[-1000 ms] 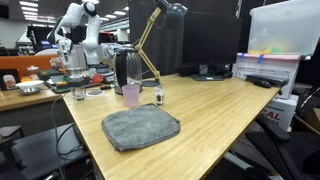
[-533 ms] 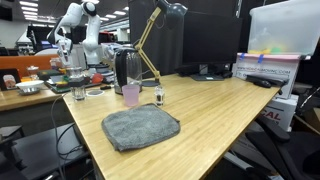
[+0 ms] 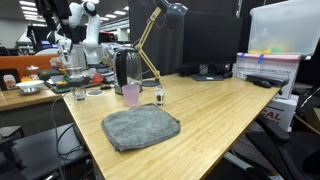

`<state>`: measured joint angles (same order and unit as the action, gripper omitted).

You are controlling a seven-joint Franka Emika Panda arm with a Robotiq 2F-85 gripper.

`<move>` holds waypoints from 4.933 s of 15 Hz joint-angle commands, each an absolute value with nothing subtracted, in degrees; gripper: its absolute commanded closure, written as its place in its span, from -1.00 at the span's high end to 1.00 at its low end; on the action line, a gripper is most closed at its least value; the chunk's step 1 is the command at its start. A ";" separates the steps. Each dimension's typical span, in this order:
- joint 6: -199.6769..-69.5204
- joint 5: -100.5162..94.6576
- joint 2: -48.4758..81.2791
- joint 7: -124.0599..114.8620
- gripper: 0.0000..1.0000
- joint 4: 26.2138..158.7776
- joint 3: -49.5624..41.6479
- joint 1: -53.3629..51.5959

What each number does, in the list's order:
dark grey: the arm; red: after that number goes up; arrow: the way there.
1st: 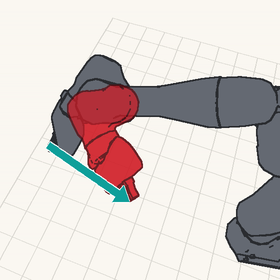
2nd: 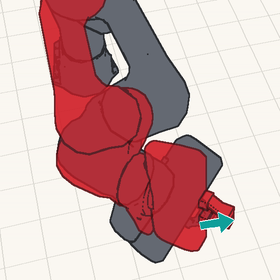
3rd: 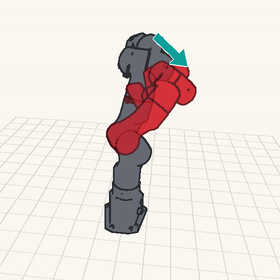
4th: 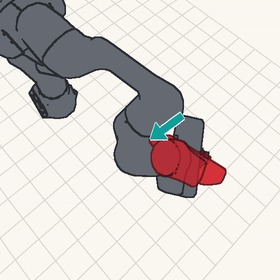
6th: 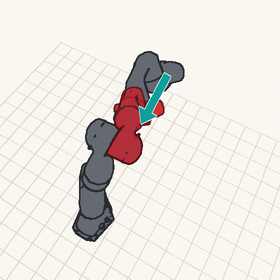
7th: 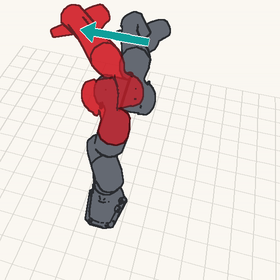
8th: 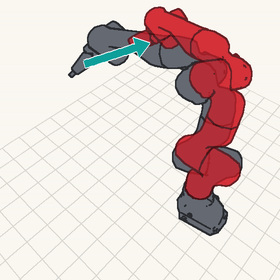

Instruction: Press the button to open the kettle lid.

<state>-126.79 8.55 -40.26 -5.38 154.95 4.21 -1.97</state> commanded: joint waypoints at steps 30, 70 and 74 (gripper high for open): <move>-155.24 -2.96 -17.54 -3.82 1.00 148.90 3.65 -1.04; -158.39 -5.27 -8.38 3.35 -1.00 141.14 1.08 -1.48; -159.01 -5.00 -8.10 2.03 -1.00 141.62 1.46 -1.58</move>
